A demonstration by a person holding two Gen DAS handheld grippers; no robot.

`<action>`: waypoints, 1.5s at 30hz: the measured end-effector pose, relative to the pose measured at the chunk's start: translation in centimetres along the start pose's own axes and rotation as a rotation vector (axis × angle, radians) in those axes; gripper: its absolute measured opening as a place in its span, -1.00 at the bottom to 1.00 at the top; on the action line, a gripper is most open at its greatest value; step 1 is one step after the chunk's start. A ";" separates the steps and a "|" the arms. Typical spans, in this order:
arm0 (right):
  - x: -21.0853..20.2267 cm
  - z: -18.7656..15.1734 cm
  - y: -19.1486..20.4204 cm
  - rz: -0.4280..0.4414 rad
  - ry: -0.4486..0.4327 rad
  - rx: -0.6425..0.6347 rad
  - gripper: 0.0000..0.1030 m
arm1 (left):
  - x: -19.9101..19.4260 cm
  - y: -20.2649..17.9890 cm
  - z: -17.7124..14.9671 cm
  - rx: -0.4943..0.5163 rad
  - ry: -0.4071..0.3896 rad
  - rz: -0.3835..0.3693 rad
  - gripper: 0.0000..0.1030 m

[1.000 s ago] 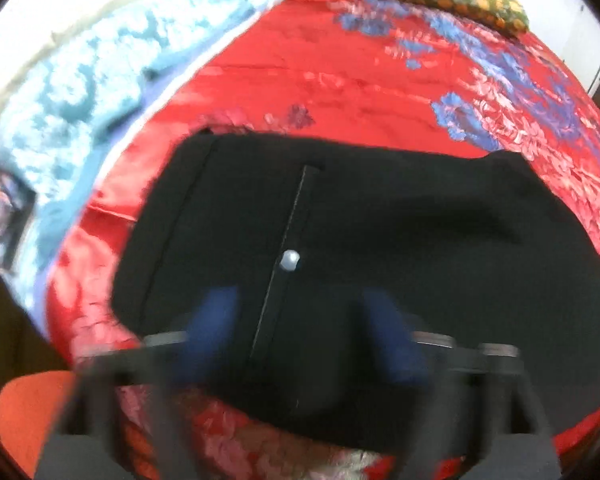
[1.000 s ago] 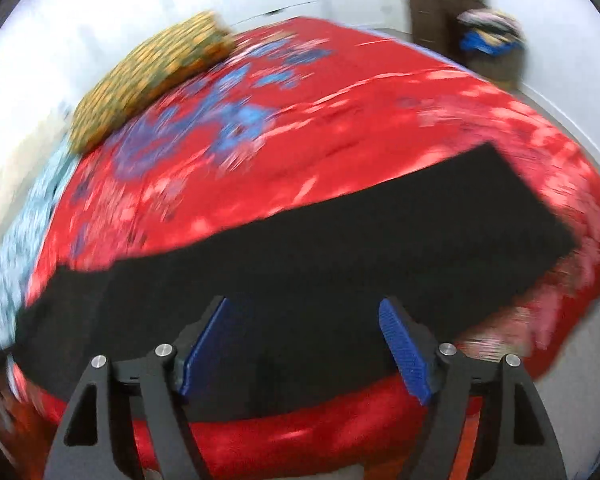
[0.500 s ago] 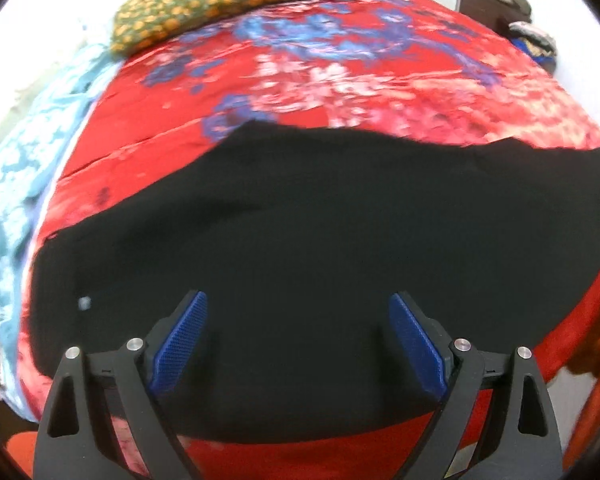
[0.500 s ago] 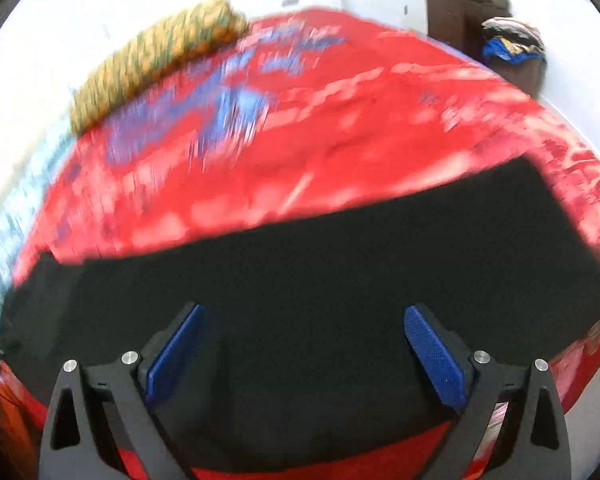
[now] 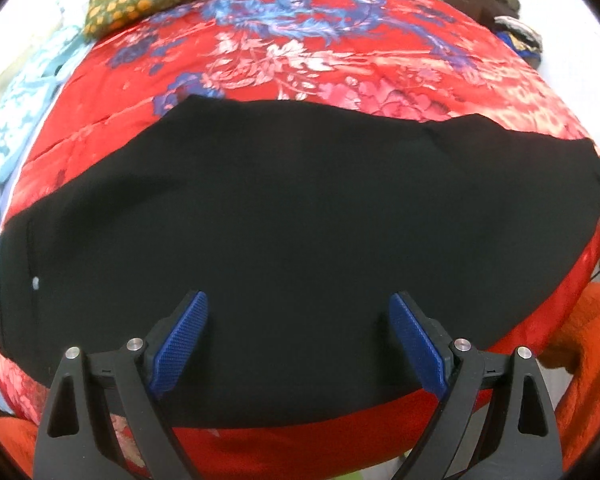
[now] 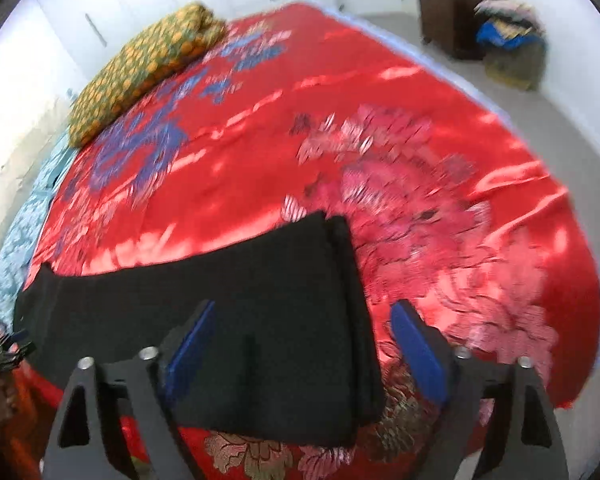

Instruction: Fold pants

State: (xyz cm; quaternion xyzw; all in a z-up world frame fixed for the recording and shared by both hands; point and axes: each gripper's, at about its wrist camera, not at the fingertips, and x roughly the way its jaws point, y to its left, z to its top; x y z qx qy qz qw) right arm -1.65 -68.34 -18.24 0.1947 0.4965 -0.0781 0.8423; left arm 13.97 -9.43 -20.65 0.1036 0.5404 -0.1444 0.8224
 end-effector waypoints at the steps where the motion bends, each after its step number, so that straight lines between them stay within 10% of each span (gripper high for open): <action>1: 1.0 0.2 -0.3 -0.004 0.027 0.000 0.55 | 0.0 0.2 0.1 -0.006 0.001 0.004 0.81; 13: 3.7 1.2 -3.0 0.225 0.149 0.108 0.24 | 1.7 0.9 -0.1 -0.033 0.033 0.028 0.81; 15: 3.9 1.2 -3.2 0.248 0.174 0.135 -0.45 | 1.7 0.7 -0.1 -0.027 0.030 0.030 0.81; 17: 4.4 1.1 -2.7 0.235 0.216 0.120 -0.60 | 1.5 0.8 -0.1 -0.027 0.026 0.029 0.81; 26: -1.3 0.0 1.5 0.450 0.023 0.244 -0.74 | 0.2 3.1 -0.3 -0.102 -0.018 -0.003 0.81; 35: -0.4 -5.9 17.7 0.924 -0.057 0.436 -0.74 | -0.9 6.8 -1.9 -0.211 -0.063 -0.066 0.81; 41: 5.6 -9.3 30.0 0.955 -0.033 0.461 -0.74 | -1.8 8.8 -3.1 -0.234 -0.082 -0.107 0.81; 45: 8.8 -11.0 38.0 0.827 0.008 0.350 -0.74 | -2.1 10.1 -3.7 -0.251 -0.084 -0.122 0.81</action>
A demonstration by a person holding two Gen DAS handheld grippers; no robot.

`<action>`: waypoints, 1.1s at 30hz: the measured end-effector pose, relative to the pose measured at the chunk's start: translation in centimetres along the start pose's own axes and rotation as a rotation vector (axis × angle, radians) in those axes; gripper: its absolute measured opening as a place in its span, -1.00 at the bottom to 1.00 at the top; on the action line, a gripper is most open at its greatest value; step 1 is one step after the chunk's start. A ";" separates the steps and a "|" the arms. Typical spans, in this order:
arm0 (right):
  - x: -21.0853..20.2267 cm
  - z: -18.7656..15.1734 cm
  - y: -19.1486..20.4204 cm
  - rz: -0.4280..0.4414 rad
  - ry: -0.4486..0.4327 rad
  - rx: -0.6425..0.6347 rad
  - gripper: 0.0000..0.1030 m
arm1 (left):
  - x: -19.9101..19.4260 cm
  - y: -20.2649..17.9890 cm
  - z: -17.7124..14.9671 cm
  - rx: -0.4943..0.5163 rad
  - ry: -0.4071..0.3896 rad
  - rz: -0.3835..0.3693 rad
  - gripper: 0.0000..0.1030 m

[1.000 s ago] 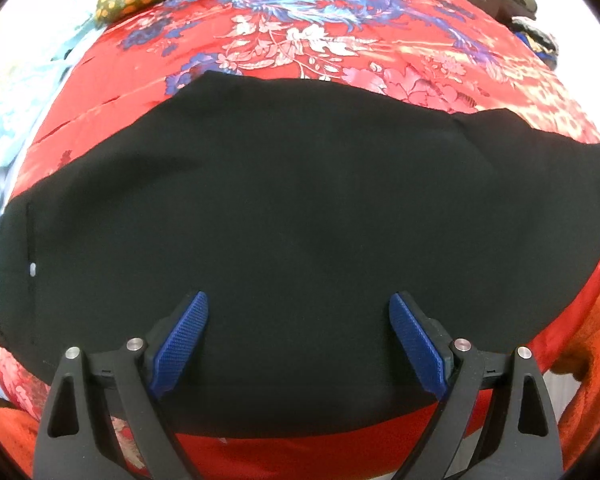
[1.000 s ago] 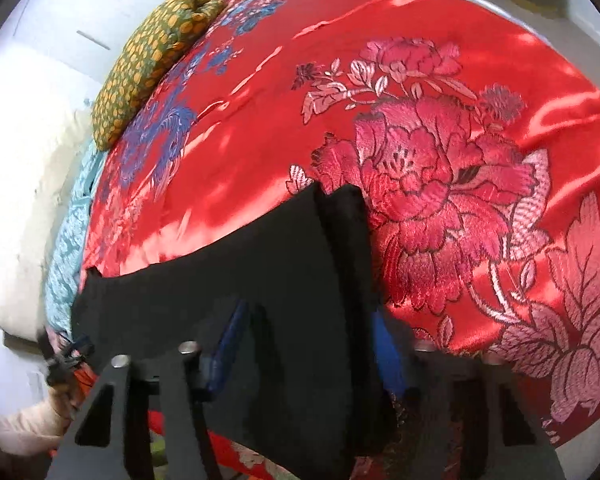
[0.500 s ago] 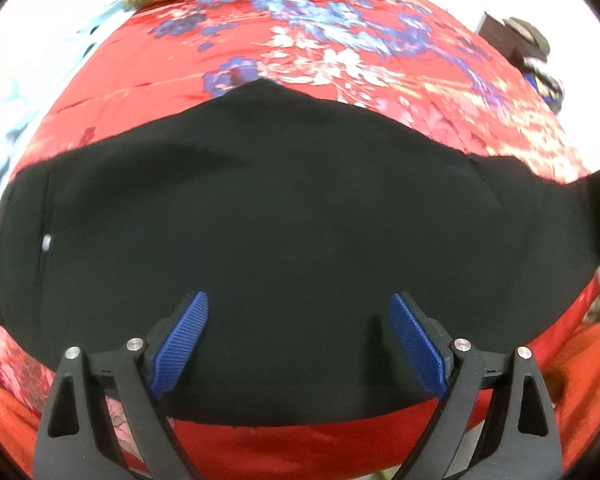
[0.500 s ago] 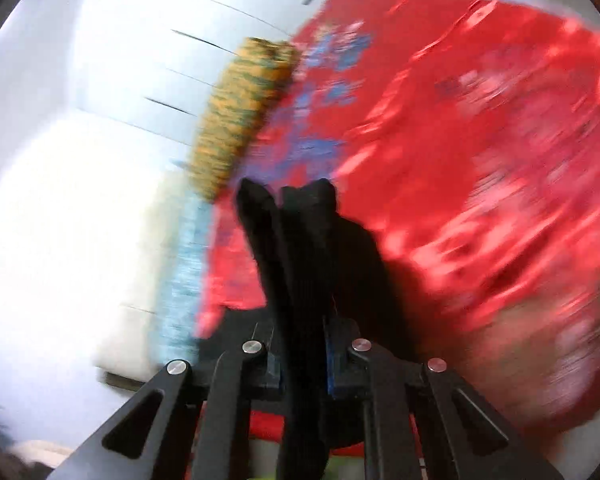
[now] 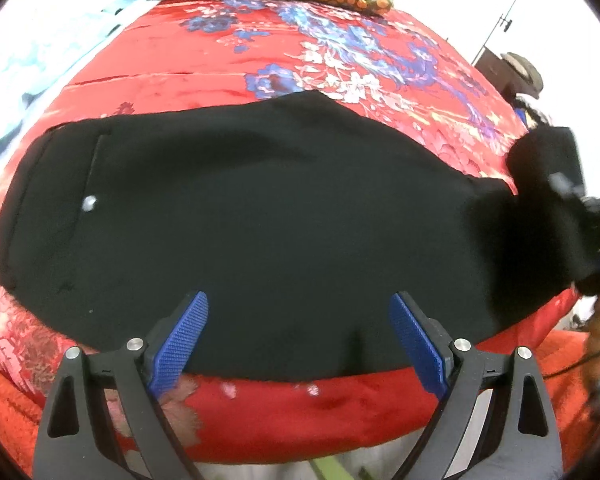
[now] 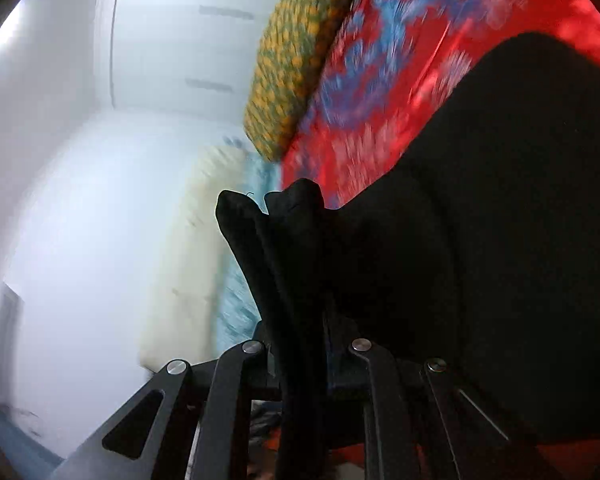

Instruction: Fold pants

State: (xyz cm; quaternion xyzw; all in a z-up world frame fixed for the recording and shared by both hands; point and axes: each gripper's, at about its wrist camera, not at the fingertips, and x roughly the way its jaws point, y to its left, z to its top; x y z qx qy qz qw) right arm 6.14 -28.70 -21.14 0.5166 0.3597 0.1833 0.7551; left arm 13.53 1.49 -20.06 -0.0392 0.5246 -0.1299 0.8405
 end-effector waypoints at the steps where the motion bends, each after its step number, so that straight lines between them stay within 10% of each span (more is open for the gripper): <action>1: 1.6 -0.8 0.4 -0.034 0.016 -0.026 -0.73 | -0.1 0.3 0.0 -0.006 0.000 -0.003 0.81; 4: 6.4 -3.4 1.5 -0.190 0.057 -0.158 -0.47 | -0.2 1.3 0.3 -0.049 -0.001 -0.025 0.81; 6: 8.2 -4.6 2.4 -0.301 0.100 -0.258 0.32 | -0.4 2.2 0.5 -0.098 -0.007 -0.057 0.81; 12: 2.8 -6.1 6.7 -0.464 0.126 -0.656 0.70 | -1.5 2.3 0.8 -0.171 -0.029 -0.170 0.80; 16: -4.3 -7.9 6.0 -0.560 0.033 -0.727 0.78 | -1.4 -2.0 1.7 -0.070 -0.030 -0.270 0.65; 18: -6.5 -7.9 4.8 -0.587 -0.022 -0.673 0.78 | -0.3 -4.6 2.4 -0.009 -0.008 -0.259 0.24; 22: -10.0 -8.2 3.9 -0.606 -0.098 -0.593 0.78 | 1.9 -7.7 3.1 0.039 0.035 -0.224 0.03; 25: -10.6 -7.7 4.2 -0.621 -0.132 -0.615 0.78 | 3.4 -9.3 3.0 0.074 0.069 -0.173 -0.86; 33: -12.2 -6.2 3.4 -0.755 -0.205 -0.590 0.78 | 2.3 -7.8 0.8 0.117 0.070 -0.097 -0.86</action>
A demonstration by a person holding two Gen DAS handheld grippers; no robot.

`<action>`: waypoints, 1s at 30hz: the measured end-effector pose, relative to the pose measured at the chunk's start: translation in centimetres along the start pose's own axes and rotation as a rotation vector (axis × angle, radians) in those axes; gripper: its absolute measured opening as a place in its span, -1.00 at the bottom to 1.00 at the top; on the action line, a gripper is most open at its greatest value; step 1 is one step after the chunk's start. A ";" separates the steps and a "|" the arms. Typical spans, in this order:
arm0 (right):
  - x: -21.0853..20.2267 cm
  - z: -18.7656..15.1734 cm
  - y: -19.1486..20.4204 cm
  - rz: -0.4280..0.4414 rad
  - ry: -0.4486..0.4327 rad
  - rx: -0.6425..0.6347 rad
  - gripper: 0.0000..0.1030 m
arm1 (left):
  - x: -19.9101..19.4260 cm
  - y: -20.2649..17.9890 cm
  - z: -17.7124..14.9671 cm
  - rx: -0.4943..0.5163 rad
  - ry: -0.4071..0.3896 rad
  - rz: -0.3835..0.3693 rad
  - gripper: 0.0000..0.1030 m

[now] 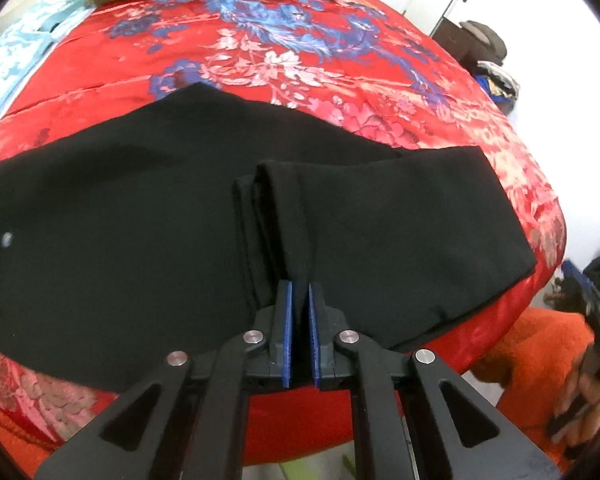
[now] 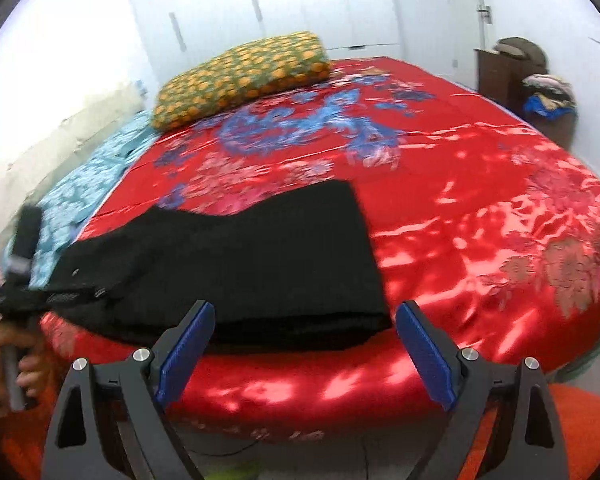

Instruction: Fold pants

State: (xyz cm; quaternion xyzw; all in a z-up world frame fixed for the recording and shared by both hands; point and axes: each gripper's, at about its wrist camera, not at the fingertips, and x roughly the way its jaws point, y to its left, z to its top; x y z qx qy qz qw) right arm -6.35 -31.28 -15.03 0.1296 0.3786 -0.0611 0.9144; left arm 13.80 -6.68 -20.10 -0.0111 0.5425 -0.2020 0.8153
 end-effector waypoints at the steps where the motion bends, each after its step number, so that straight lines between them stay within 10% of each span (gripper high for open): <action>1: 0.4 0.5 -0.2 0.009 -0.004 0.013 0.78 | 0.2 0.0 -0.1 0.005 0.002 0.003 -0.85; 5: 3.9 3.1 1.0 0.120 0.024 -0.002 0.77 | 0.6 -0.9 -0.3 0.047 -0.009 0.046 -0.64; 9: 8.6 1.6 2.3 0.044 0.201 -0.119 0.59 | -0.3 0.8 -0.2 -0.010 -0.035 0.061 0.19; 12: 9.2 0.4 2.0 -0.013 0.219 -0.149 0.58 | -1.8 2.8 -0.5 -0.072 -0.079 0.070 0.42; 19: 8.0 0.4 2.3 -0.095 0.173 -0.166 0.58 | -5.0 4.9 -0.3 -0.178 -0.184 0.098 0.53; 25: 5.3 2.3 2.6 -0.087 0.034 -0.158 0.78 | -6.6 -1.6 -0.6 0.115 -0.321 0.112 0.70; 30: 8.2 5.8 3.9 -0.023 0.112 -0.174 0.78 | -3.2 -5.2 1.5 0.233 -0.238 0.042 0.71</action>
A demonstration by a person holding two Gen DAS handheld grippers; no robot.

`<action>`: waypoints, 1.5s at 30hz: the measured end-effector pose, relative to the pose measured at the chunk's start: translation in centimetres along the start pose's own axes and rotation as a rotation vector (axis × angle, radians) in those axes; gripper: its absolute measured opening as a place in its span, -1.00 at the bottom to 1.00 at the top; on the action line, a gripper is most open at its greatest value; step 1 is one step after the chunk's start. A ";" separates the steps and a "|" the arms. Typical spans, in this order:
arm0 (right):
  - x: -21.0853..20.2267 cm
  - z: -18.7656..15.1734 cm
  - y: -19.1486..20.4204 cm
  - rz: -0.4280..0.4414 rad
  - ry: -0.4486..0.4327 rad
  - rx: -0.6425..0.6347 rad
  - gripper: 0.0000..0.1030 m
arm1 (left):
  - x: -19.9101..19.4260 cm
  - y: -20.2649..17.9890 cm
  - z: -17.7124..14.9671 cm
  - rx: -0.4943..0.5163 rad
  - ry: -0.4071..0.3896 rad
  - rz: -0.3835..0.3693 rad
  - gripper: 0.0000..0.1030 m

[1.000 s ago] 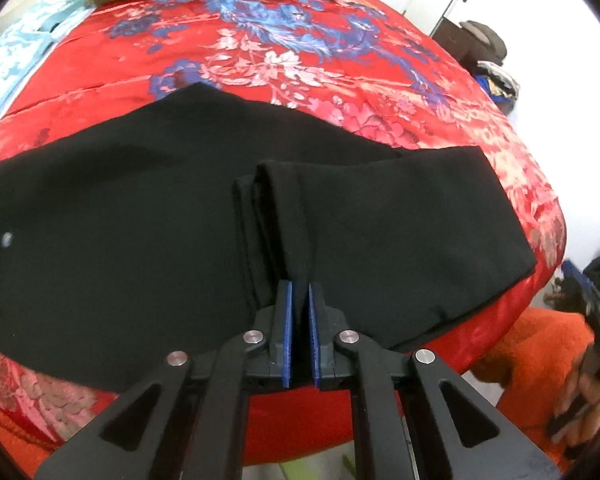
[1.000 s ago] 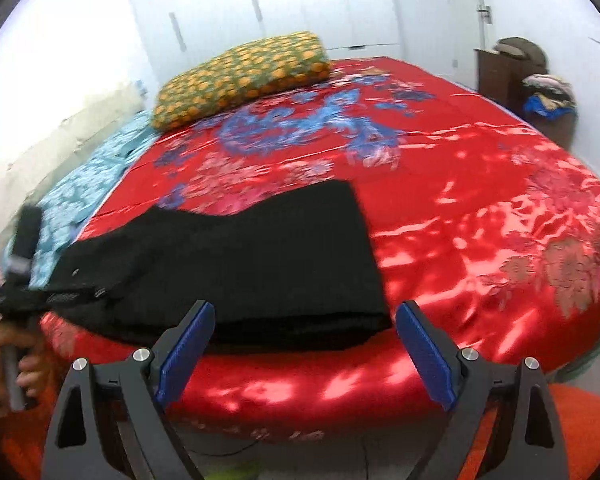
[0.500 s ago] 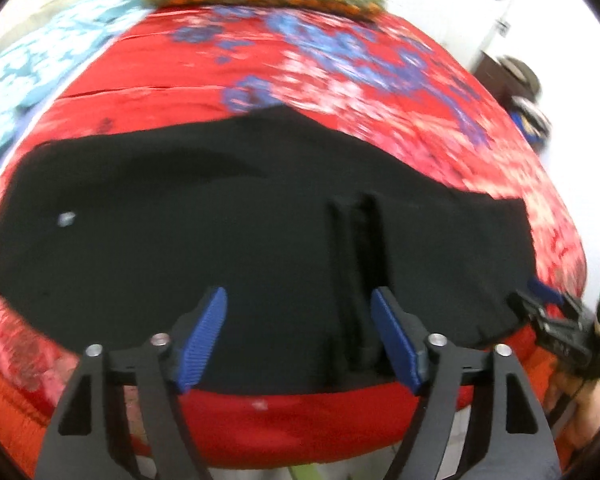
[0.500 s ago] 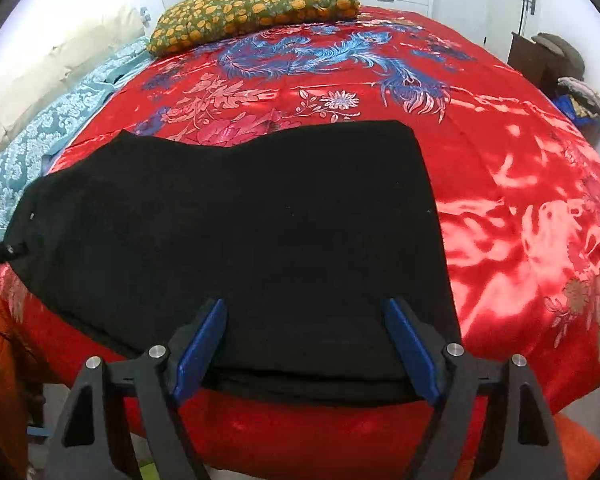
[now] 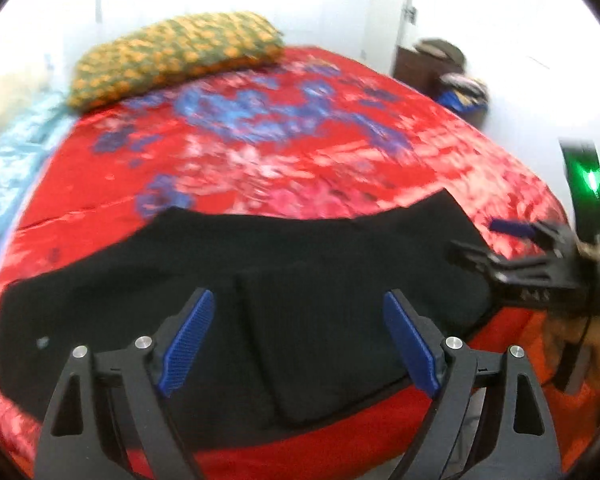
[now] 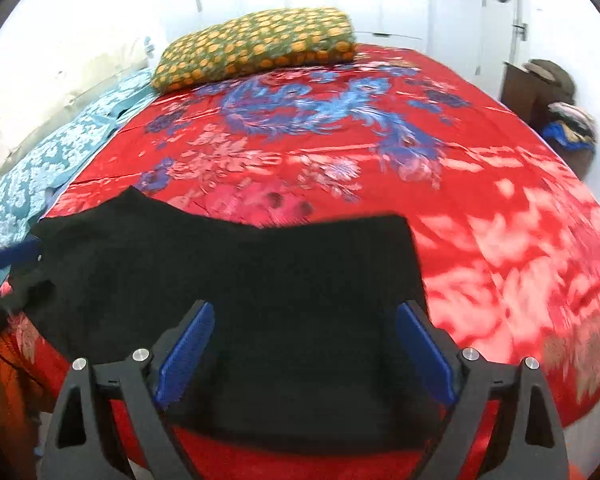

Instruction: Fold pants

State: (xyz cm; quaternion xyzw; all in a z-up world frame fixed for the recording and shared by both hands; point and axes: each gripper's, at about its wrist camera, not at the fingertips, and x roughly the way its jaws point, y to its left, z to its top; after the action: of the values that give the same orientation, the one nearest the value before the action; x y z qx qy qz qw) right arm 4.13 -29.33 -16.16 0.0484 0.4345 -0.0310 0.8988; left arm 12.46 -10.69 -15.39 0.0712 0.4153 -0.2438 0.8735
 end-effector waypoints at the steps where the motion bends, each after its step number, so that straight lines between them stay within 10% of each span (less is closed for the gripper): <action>1: 0.7 0.8 0.3 0.021 0.024 -0.019 0.78 | 1.0 0.0 0.1 0.002 0.024 0.002 0.71; 9: 8.4 2.6 -0.6 0.110 0.256 -0.018 0.78 | 6.8 2.0 -2.4 -0.082 0.260 0.028 0.70; 19: -1.3 -1.3 -0.7 0.021 0.074 0.036 0.79 | 3.2 3.8 -2.6 -0.148 0.174 0.053 0.76; 23: 1.5 -4.7 -1.7 -0.011 0.203 0.099 0.81 | 2.8 5.5 -3.3 -0.207 0.189 0.090 0.76; 35: -3.8 -4.4 0.3 -0.128 -0.052 0.034 0.81 | 1.4 15.2 -5.7 -0.394 0.163 0.245 0.81; 45: -3.9 -5.8 0.3 -0.130 -0.037 0.047 0.81 | 3.6 14.3 -7.1 -0.259 0.216 0.289 0.99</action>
State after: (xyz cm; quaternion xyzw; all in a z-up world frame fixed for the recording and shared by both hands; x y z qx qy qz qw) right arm -2.83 -28.31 -16.67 0.0406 0.4193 -0.1003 0.9014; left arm 16.40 2.79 -23.86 0.0428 0.5199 -0.0518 0.8516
